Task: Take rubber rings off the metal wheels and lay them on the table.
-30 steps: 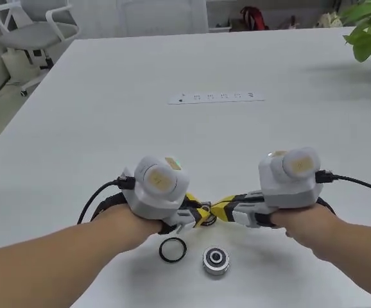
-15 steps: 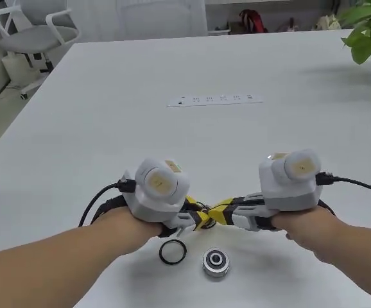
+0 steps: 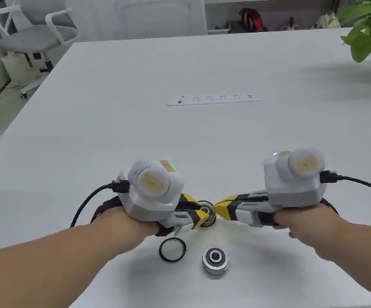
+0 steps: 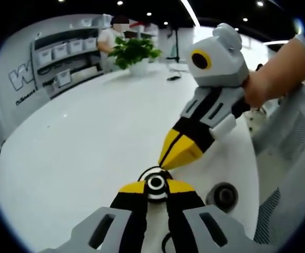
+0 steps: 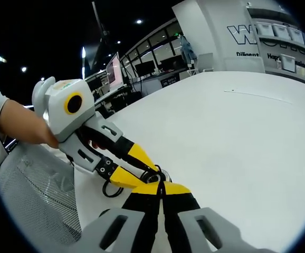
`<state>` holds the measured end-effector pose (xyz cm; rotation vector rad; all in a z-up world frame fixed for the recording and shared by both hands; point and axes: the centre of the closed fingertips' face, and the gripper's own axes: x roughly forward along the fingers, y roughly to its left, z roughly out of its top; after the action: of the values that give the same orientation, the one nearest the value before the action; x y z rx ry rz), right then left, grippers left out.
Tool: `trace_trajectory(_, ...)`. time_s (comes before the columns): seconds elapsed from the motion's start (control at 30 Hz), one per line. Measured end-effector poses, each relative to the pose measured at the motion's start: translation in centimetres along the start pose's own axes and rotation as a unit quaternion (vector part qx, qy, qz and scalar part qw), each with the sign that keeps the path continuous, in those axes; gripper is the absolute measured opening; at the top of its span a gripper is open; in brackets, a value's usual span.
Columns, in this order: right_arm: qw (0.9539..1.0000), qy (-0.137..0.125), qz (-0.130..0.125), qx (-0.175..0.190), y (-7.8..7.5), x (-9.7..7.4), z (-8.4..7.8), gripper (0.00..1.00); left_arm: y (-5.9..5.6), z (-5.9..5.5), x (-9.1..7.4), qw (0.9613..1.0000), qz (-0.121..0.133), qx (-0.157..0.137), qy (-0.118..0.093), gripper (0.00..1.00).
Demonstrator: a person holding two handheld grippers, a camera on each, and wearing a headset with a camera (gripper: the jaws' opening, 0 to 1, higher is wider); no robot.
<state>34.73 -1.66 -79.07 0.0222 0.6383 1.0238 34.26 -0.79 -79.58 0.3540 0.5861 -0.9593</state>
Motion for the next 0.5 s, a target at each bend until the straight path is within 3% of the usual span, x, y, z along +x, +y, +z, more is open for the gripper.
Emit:
trace_trajectory(0.13,1.0000,0.000,0.000,0.000,-0.05,0.02,-0.10,0.00,0.02,0.03,-0.14,0.9997,-0.011,-0.021,-0.006,0.16)
trace_trajectory(0.5,1.0000,-0.005,-0.001,0.007,-0.26,-0.01,0.17,0.00,-0.71,0.58,-0.98,0.9994,-0.024,-0.007,-0.026,0.26)
